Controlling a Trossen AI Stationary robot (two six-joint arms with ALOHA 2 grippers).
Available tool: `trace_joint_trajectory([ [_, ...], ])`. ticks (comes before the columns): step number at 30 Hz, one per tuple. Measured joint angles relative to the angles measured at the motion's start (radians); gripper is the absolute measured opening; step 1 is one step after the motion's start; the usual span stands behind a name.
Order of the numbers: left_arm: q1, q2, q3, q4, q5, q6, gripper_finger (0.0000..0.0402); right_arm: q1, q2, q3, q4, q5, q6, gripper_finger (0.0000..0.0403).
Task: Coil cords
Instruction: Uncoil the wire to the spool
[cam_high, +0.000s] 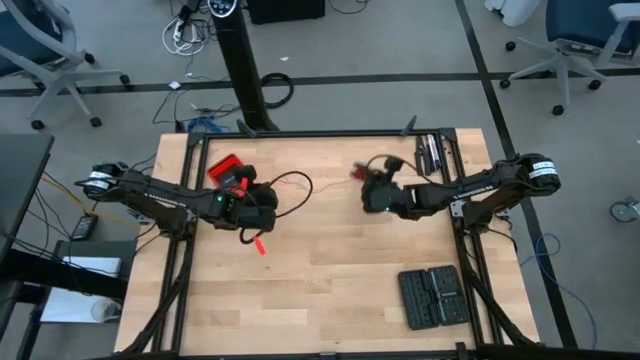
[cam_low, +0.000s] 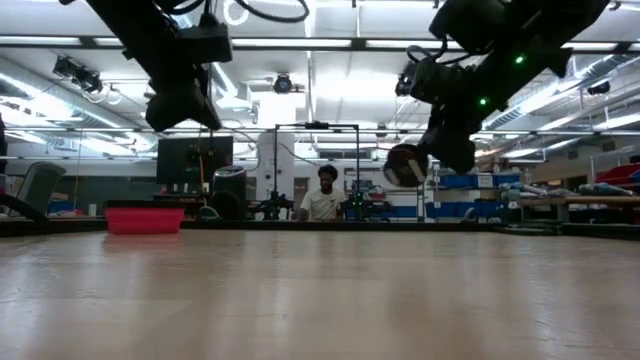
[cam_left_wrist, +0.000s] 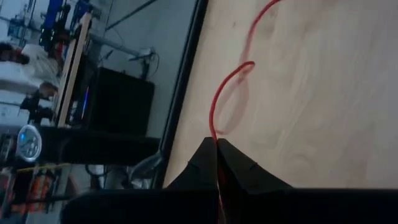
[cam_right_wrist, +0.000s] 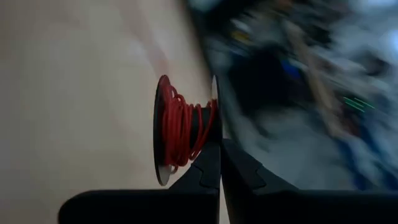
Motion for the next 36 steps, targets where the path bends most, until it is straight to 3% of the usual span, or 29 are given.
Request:
trace_joint_trajectory([
  [4,-0.026,0.000,0.000,0.086,0.087,0.099,0.0000,-0.042,0.000,0.000,0.130,0.255,-0.019,0.0000],
  [7,-0.037,0.000,0.000,0.130,0.209,0.155,0.0000,-0.061,0.000,0.000,0.318,0.315,-0.100,0.0000],
  [13,-0.039,0.000,0.000,0.130,0.379,0.150,0.0000,-0.055,0.000,0.000,0.750,0.098,-0.228,0.0000],
  [18,-0.039,0.000,0.000,0.105,0.386,0.122,0.0000,-0.008,0.000,0.000,0.977,-0.192,-0.299,0.0000],
  [22,-0.039,0.000,0.000,0.022,0.263,0.065,0.0000,0.052,0.000,0.000,0.923,-0.354,-0.314,0.0000],
  [26,-0.039,0.000,0.000,-0.079,0.104,-0.040,0.0000,0.112,0.000,0.000,0.721,-0.451,-0.312,0.0000],
  [36,-0.039,0.000,0.000,-0.190,-0.071,-0.142,0.0000,0.190,0.000,0.000,0.170,-0.482,-0.085,0.0000],
])
